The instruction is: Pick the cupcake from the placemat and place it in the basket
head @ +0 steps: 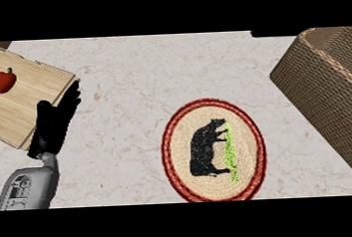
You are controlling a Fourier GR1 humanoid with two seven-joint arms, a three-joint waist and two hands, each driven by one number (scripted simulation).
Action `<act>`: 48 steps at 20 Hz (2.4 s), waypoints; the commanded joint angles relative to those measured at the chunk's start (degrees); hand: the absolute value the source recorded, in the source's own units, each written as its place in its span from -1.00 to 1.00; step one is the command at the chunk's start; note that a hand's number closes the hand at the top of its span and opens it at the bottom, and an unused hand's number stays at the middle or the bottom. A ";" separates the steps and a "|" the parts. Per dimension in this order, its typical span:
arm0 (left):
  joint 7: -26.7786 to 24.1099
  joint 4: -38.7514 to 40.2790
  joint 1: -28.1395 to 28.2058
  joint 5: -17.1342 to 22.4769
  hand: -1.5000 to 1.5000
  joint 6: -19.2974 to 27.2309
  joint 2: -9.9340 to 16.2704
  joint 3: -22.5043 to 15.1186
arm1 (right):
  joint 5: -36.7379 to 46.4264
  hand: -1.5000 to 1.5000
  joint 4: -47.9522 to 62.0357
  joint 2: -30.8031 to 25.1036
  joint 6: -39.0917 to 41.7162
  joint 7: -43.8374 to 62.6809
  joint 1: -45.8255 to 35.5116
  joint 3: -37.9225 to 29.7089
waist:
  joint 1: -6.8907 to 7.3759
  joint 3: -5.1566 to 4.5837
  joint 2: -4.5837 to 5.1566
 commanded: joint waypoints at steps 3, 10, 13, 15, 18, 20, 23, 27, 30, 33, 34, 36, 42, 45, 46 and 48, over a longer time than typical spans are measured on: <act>-0.37 -0.66 0.40 0.45 0.00 -0.85 0.09 0.09 | 6.35 1.00 14.38 -10.79 3.38 -13.01 2.50 -3.86 | 0.40 0.13 0.25; 1.78 -0.24 -1.96 -0.88 0.00 0.63 -1.22 -0.52 | 13.21 1.00 28.88 -15.26 -3.94 -35.07 7.14 -4.63 | 0.09 0.14 0.07; -2.21 4.69 -3.45 -1.54 0.00 1.30 -1.28 0.52 | 11.70 1.00 34.12 -15.70 -3.56 -40.40 5.66 -5.10 | -0.13 0.09 0.06; 0.16 2.05 -1.51 -0.51 0.00 -0.27 -1.60 -0.41 | 15.22 1.00 42.85 -16.31 -9.56 -48.94 5.98 -4.97 | 0.71 0.15 0.28; -1.60 -0.24 1.32 -1.17 0.00 -0.63 -0.98 -0.55 | 16.33 1.00 44.69 -17.11 -7.62 -49.59 4.99 -3.47 | 0.50 0.10 -0.02; 0.36 3.51 -4.62 -1.09 0.00 0.34 -0.53 1.14 | 20.21 1.00 46.75 -12.68 -12.95 -50.01 4.31 0.54 | 0.56 0.10 0.12; -3.26 2.91 -0.99 -1.34 0.00 -0.76 -0.82 0.25 | 22.29 1.00 53.75 -12.64 -16.09 -55.67 4.65 0.65 | 0.72 0.10 0.17; 1.43 -0.07 -2.32 -1.50 0.00 0.61 -1.67 0.00 | 19.37 1.00 57.87 -9.06 -13.28 -51.45 4.08 -1.08 | 0.75 0.12 0.04; -2.41 -0.24 2.17 -2.18 0.00 0.27 -2.28 -0.95 | 17.14 -1.00 60.94 -7.85 -13.63 -52.83 5.41 -3.63 | 0.52 0.12 -0.03; -2.76 2.11 -0.45 -0.91 0.00 -0.84 -1.15 0.89 | 17.46 -1.00 66.61 -6.87 -16.03 -56.27 2.81 -3.99 | 0.60 0.11 0.10; -1.16 0.44 -0.23 -0.39 0.00 -1.34 -0.65 1.18 | 16.21 -1.00 63.78 -4.57 -17.43 -55.14 3.89 -4.69 | 0.38 0.11 -0.04; -3.49 3.47 -0.65 -0.58 0.00 -1.41 -1.02 1.28 | 15.24 -1.00 68.13 -7.46 -17.53 -58.51 1.03 -6.97 | 0.55 0.12 0.15; -2.48 3.25 -1.34 0.01 0.00 -2.51 0.35 2.21 | 10.11 -1.00 67.03 -6.64 -23.71 -56.50 0.62 -14.19 | 0.21 0.10 -0.03; -1.19 -0.47 0.97 -0.77 0.00 -1.31 -1.01 0.89 | 8.11 -1.00 69.17 -9.91 -26.31 -56.97 1.20 -18.76 | 0.28 0.13 -0.17; -1.34 0.06 0.63 -1.94 0.00 0.32 -3.50 -0.83 | 8.31 -1.00 73.67 -13.12 -24.59 -58.05 -0.04 -19.26 | 0.54 0.15 0.09; -0.81 -0.29 0.47 -1.63 0.00 -0.10 -2.56 -0.10 | 6.68 -1.00 75.27 -14.07 -25.22 -57.74 2.07 -21.79 | 0.22 0.16 0.05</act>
